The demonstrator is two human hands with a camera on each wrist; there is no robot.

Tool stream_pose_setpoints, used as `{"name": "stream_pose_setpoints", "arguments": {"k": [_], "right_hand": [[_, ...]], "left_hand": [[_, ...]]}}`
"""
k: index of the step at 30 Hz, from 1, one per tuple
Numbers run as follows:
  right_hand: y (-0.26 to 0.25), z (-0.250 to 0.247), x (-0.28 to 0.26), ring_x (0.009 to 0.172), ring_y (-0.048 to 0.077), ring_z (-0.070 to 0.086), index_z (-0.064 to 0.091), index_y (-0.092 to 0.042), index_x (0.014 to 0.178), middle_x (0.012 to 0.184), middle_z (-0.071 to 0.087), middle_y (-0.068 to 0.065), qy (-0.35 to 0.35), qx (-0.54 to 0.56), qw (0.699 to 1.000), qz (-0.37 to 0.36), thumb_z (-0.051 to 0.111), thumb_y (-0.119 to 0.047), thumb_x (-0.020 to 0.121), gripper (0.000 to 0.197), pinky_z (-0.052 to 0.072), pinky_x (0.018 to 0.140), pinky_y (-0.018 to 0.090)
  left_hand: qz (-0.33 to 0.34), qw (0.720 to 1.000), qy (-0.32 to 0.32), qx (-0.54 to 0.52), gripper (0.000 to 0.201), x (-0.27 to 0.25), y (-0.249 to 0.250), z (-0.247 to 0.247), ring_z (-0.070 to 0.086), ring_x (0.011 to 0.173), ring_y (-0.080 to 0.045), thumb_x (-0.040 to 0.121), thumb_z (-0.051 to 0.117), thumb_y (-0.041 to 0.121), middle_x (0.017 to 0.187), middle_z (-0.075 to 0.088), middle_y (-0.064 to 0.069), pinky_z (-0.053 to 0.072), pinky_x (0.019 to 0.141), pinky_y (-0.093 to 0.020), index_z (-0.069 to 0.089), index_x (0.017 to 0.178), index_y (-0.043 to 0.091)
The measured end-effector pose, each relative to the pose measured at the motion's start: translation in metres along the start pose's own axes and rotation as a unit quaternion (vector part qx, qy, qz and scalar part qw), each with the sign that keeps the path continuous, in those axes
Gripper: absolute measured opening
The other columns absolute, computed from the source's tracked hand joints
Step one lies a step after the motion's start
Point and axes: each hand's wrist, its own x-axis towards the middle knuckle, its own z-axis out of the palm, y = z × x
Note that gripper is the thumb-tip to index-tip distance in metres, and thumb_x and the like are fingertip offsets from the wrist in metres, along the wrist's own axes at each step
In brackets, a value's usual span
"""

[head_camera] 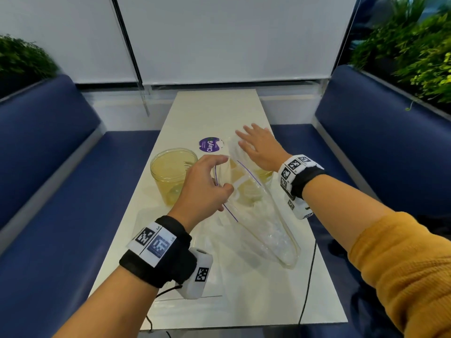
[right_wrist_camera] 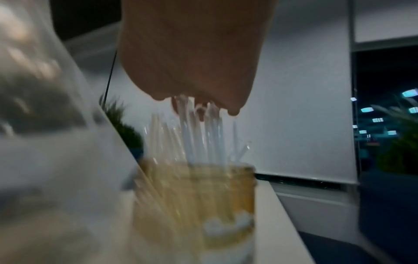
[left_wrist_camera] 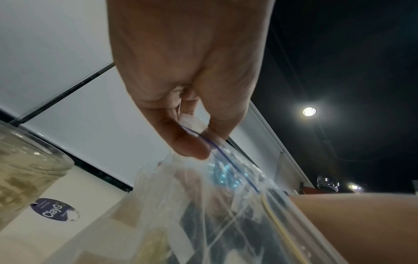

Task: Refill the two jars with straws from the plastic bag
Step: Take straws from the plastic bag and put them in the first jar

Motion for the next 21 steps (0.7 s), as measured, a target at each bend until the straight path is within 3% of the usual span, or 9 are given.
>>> {"name": "stream_pose_setpoints", "arguments": {"k": [2,3,5,6,8,10,13,18,21], "right_hand": [[-0.010,-0.023,-0.006,0.146,0.027,0.030,0.049,-0.025,0.147,0.155,0.041,0.008,0.070,0.069,0.995,0.018,0.039,-0.045,0.105,0.048,0.023,0.120,0.046],[-0.017,-0.040,-0.011,0.134,0.025,0.046,0.063,-0.024,0.134,0.141,0.055,0.007,0.108,0.078,0.991,0.026,0.045,-0.044,0.103,0.041,0.036,0.113,0.045],[-0.036,-0.073,-0.027,0.090,0.022,0.067,0.075,-0.013,0.092,0.097,0.072,0.008,0.161,0.107,0.980,0.051,0.050,-0.039,0.098,0.037,0.056,0.083,0.044],[-0.046,-0.087,-0.037,0.070,0.023,0.069,0.071,-0.006,0.077,0.079,0.072,0.012,0.162,0.132,0.976,0.061,0.051,-0.035,0.095,0.040,0.058,0.068,0.042],[-0.067,-0.109,-0.065,0.044,0.017,0.064,0.065,0.001,0.066,0.061,0.068,0.017,0.082,0.182,0.976,0.087,0.053,-0.025,0.090,0.037,0.055,0.048,0.031],[-0.081,-0.114,-0.091,0.046,0.018,0.068,0.069,-0.001,0.070,0.060,0.071,0.014,-0.091,0.211,0.964,0.133,0.054,-0.018,0.092,0.032,0.057,0.049,0.027],[-0.085,-0.086,-0.118,0.077,0.028,0.076,0.072,-0.001,0.095,0.088,0.077,0.012,-0.291,0.148,0.930,0.168,0.052,-0.014,0.099,0.025,0.063,0.073,0.033],[-0.090,-0.012,-0.161,0.100,0.029,0.061,0.061,-0.005,0.118,0.118,0.058,0.011,-0.326,-0.059,0.919,0.213,0.052,-0.027,0.101,0.030,0.046,0.078,0.035],[-0.085,0.010,-0.175,0.087,0.028,0.059,0.063,-0.006,0.114,0.098,0.056,0.008,-0.350,-0.069,0.899,0.255,0.053,-0.041,0.099,0.039,0.043,0.070,0.032]], "left_hand": [[0.015,1.000,-0.018,0.019,0.065,0.001,0.004,0.001,0.068,0.052,-0.022,0.080,0.073,0.001,0.139,0.051,-0.001,0.061,0.053,-0.039,0.054,0.140,0.016],[0.020,0.999,-0.028,0.027,0.067,0.001,0.005,0.002,0.068,0.054,-0.024,0.080,0.073,0.002,0.143,0.047,0.002,0.062,0.055,-0.040,0.052,0.141,0.016],[0.028,0.998,-0.042,0.036,0.070,0.003,0.006,0.005,0.068,0.054,-0.025,0.079,0.073,0.002,0.147,0.044,0.003,0.061,0.056,-0.041,0.049,0.144,0.015],[0.030,0.997,-0.051,0.039,0.071,0.004,0.007,0.007,0.068,0.054,-0.024,0.079,0.072,0.002,0.147,0.044,0.004,0.061,0.056,-0.042,0.048,0.144,0.015],[0.033,0.996,-0.073,0.046,0.074,0.006,0.006,0.014,0.069,0.059,-0.024,0.078,0.073,0.002,0.148,0.043,0.004,0.062,0.059,-0.044,0.045,0.146,0.015],[0.045,0.993,-0.091,0.062,0.077,0.007,0.004,0.023,0.071,0.079,-0.029,0.075,0.074,0.004,0.148,0.043,0.002,0.061,0.073,-0.047,0.045,0.146,0.013],[0.091,0.985,-0.111,0.098,0.079,0.003,-0.002,0.038,0.064,0.106,-0.037,0.071,0.072,0.009,0.150,0.043,0.003,0.055,0.092,-0.046,0.047,0.146,0.012],[0.149,0.974,-0.117,0.125,0.076,-0.009,-0.008,0.062,0.044,0.138,-0.017,0.074,0.068,0.005,0.153,0.040,0.003,0.039,0.114,-0.032,0.045,0.147,0.010],[0.170,0.969,-0.122,0.128,0.074,-0.016,-0.012,0.072,0.041,0.141,-0.014,0.075,0.065,0.002,0.155,0.039,0.004,0.035,0.115,-0.023,0.046,0.146,0.009]]}}
